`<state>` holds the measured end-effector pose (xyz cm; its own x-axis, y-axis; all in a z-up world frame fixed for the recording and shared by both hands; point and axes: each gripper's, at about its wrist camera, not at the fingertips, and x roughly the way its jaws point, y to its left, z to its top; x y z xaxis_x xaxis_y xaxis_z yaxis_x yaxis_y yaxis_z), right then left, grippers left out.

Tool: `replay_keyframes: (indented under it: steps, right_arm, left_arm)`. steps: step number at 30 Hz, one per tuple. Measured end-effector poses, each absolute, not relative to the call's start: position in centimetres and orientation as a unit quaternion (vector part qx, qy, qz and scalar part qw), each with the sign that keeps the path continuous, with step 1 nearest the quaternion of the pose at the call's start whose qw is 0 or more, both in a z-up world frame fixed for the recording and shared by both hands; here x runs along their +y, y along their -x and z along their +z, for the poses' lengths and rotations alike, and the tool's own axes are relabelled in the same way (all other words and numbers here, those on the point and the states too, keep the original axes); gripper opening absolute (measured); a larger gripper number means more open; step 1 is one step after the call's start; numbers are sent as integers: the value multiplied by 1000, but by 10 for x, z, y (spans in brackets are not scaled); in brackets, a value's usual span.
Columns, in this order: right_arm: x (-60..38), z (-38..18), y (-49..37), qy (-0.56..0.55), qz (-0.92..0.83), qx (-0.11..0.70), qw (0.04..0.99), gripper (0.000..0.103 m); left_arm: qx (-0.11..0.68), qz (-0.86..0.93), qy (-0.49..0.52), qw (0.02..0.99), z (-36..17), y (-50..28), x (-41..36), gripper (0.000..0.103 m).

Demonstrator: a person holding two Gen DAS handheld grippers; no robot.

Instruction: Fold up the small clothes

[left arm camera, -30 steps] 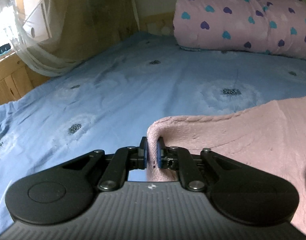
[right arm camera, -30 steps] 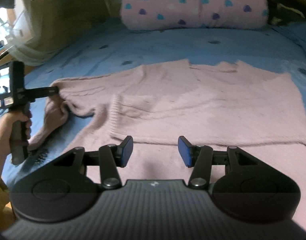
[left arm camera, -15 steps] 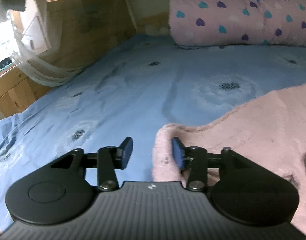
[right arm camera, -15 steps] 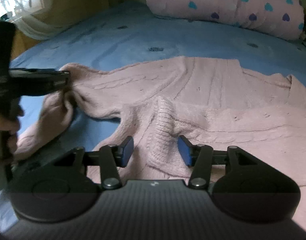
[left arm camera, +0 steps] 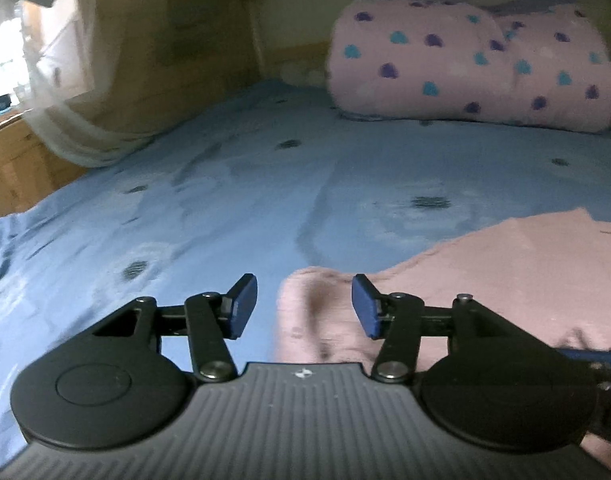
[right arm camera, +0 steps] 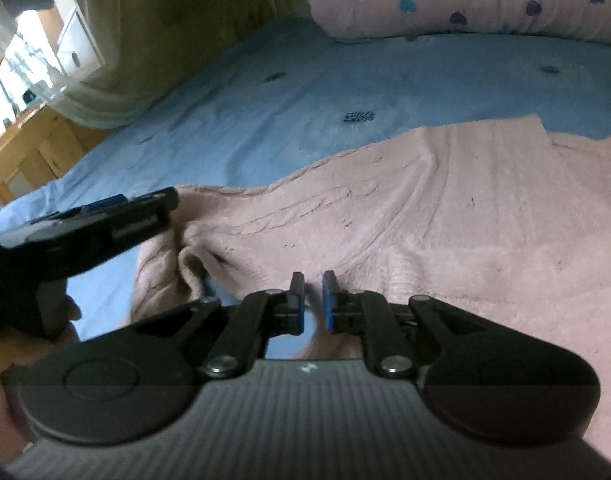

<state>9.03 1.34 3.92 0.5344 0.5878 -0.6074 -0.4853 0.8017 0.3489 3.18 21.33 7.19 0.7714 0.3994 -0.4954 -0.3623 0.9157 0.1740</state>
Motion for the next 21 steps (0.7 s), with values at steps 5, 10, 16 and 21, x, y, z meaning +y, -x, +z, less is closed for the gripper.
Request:
replay_keyframes:
  steps: [5, 10, 16, 21]
  right_arm:
    - [-23, 62, -78, -36, 310, 343, 886, 33]
    - [-80, 77, -79, 9, 255, 332, 908, 47]
    - [-166, 81, -94, 4, 169, 323, 931, 47]
    - [-229, 72, -116, -31, 94, 323, 941, 47]
  left_arm:
    - [270, 164, -39, 948, 73, -32, 187, 60]
    - [288, 83, 5, 954, 74, -35, 158, 60]
    - [310, -14, 36, 950, 66, -46, 117, 62]
    - [345, -44, 41, 937, 46, -63, 96, 62]
